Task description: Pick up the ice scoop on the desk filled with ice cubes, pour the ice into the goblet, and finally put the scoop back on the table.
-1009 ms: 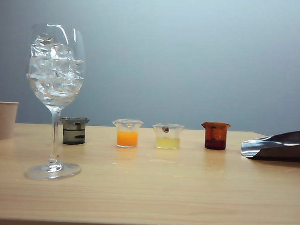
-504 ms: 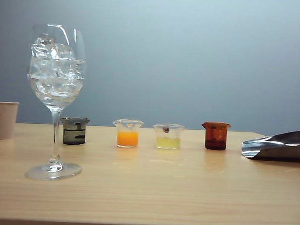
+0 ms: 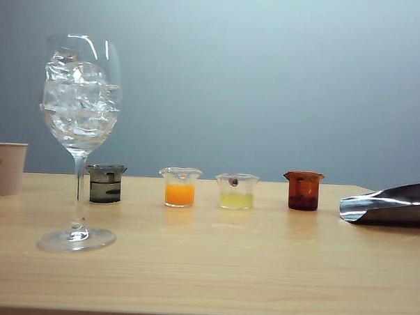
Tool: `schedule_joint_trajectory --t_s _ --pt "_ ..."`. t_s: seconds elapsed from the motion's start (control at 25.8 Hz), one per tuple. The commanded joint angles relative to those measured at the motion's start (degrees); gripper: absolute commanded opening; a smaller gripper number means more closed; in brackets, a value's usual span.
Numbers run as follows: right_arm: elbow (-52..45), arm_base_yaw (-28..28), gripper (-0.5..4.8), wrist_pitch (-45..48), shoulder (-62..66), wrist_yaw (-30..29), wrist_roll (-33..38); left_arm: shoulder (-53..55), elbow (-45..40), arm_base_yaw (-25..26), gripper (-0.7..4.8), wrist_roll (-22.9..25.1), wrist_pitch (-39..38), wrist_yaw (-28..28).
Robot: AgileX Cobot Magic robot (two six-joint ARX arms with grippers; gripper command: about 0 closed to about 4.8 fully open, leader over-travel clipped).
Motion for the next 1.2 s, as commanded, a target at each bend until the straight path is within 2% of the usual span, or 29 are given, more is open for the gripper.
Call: schedule_joint_trajectory --t_s 0.04,0.12,0.23,0.31,0.58,0.93,1.01,1.2 --pt "0.22 2.03 -0.09 -2.84 -4.48 7.98 -6.03 -2.78 -0.13 6.62 -0.05 -0.17 0.59 -0.55" --pt "-0.59 3.04 -0.09 -3.76 -7.02 9.73 -8.79 -4.98 -0.42 8.66 -0.05 -0.17 0.63 -1.36" --pt "-4.61 3.06 -0.09 -3.45 -9.42 9.88 -10.12 -9.44 -2.25 8.98 -0.05 -0.17 0.7 -1.27" --pt "-8.63 3.08 -0.09 -1.92 -10.6 13.33 -10.1 -11.96 -4.96 8.98 -0.05 -0.17 1.25 -1.25" --pt "-21.09 3.08 -0.09 12.87 -10.03 13.97 -10.1 -17.57 -18.34 8.96 -0.05 -0.13 8.17 -1.11" --pt "-27.8 2.97 -0.01 13.33 -9.57 15.12 -10.1 -17.57 -34.34 8.98 -0.05 -0.13 8.74 -1.25" --pt "-28.61 2.99 0.33 12.96 -9.55 15.63 -10.08 -17.59 -36.17 8.98 -0.05 -0.15 13.77 -1.46" --pt "-29.07 3.06 0.36 9.62 -9.64 15.47 -10.1 -17.59 -37.64 8.94 -0.05 -0.15 19.8 -1.18"
